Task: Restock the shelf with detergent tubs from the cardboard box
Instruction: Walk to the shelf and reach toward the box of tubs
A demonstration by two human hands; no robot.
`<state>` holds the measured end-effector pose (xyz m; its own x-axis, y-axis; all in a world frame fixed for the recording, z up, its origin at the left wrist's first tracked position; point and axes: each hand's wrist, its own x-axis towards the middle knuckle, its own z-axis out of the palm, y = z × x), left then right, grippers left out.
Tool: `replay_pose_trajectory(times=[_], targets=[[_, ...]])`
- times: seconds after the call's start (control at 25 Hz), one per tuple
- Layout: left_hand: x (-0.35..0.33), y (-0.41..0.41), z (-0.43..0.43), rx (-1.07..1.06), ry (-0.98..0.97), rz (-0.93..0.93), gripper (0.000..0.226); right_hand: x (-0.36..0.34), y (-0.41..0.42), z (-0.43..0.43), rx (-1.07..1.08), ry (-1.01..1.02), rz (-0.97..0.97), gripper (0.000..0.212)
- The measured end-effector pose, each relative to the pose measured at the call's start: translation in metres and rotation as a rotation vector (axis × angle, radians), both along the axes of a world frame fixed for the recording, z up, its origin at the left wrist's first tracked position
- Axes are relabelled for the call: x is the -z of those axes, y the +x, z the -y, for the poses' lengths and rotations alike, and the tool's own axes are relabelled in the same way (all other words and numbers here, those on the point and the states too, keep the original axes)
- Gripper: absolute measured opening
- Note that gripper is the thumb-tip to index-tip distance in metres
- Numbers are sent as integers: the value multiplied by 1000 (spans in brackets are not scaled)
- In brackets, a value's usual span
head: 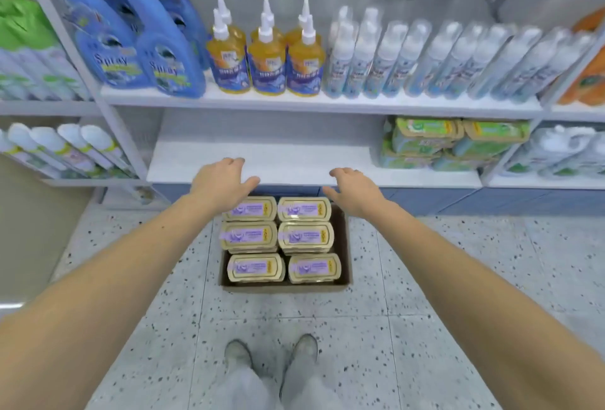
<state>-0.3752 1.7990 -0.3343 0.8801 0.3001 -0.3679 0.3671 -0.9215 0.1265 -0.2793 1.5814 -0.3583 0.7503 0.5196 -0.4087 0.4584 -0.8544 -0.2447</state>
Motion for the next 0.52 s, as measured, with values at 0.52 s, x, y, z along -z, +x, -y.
replay_pose_trajectory(times=[0.52], targets=[[312, -37, -64, -215, -205, -54, 58, 293, -3, -15, 207, 12, -21, 52]])
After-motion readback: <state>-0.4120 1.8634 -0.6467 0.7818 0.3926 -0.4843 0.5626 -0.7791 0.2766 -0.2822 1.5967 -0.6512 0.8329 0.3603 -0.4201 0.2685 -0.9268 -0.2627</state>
